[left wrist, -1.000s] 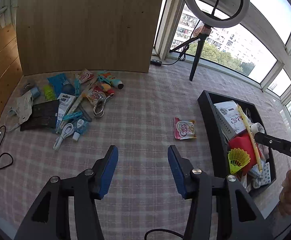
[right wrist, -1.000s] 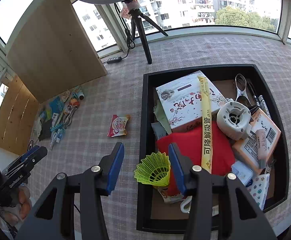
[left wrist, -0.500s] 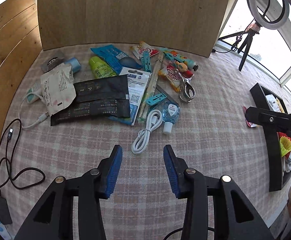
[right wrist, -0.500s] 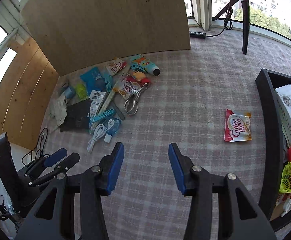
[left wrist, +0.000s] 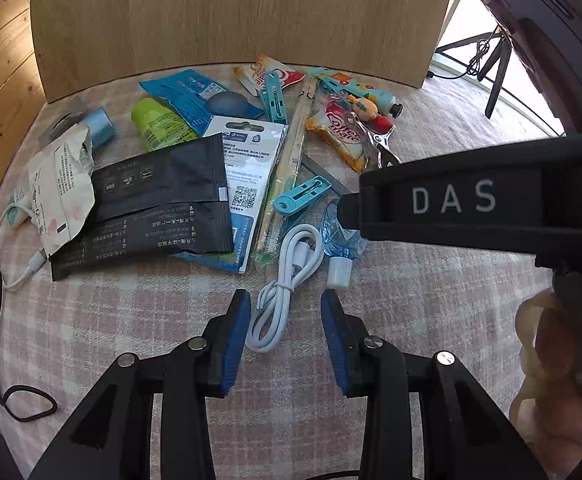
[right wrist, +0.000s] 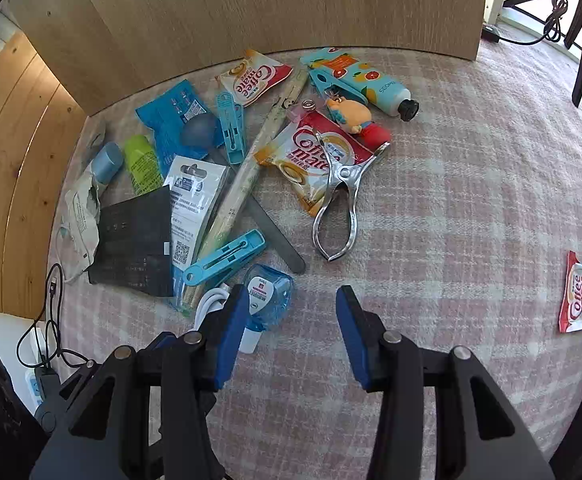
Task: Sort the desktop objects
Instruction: 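Grasp the white USB cable with the left gripper while the right grasps the blue sanitizer bottle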
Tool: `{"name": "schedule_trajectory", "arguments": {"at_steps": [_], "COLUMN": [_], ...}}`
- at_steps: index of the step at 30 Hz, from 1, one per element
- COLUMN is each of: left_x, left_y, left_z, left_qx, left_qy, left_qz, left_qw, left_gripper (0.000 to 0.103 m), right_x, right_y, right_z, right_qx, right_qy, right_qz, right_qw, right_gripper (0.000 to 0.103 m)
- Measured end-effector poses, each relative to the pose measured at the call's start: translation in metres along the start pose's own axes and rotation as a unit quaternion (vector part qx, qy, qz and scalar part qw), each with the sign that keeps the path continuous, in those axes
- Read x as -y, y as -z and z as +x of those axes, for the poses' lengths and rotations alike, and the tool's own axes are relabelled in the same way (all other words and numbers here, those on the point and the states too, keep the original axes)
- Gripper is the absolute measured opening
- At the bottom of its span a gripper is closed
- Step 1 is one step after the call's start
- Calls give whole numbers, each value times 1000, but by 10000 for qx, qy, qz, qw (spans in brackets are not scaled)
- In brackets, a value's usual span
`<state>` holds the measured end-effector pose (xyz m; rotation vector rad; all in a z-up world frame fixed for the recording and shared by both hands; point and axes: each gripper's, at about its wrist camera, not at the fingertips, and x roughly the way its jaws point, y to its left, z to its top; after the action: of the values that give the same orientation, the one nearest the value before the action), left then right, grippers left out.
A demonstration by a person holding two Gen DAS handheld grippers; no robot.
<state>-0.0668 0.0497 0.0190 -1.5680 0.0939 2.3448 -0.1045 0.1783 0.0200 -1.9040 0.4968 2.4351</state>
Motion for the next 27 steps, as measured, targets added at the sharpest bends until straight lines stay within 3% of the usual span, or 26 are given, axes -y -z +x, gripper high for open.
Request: {"name": "schedule_trajectory", "arguments": {"at_steps": [11, 16, 19, 22, 27], "left_x": [-7, -6, -2, 6, 16], "left_y": [-6, -1, -2, -5, -2], "left_z": [9, 8, 8, 11, 11], "left_qx": [7, 85, 92, 127, 192], "left_qy": [72, 15, 12, -213, -320], "left_qz": [-115, -89, -91, 15, 34], "left_qw": [9999, 9999, 9999, 9997, 9993], "left_gripper": [26, 25, 25, 25, 16], "right_x": [-11, -20, -11, 8, 31], "right_y": [-3, 9, 14, 14, 24], "right_z": [11, 9, 4, -2, -12], "right_qx": [-74, -14, -5, -26, -6], "right_qy": [107, 423, 547, 530, 434], "right_qz": [-147, -631, -762, -576, -416], "right_qw": [9998, 9971, 9956, 9969, 9982], "right_gripper": [45, 31, 25, 25, 25]}}
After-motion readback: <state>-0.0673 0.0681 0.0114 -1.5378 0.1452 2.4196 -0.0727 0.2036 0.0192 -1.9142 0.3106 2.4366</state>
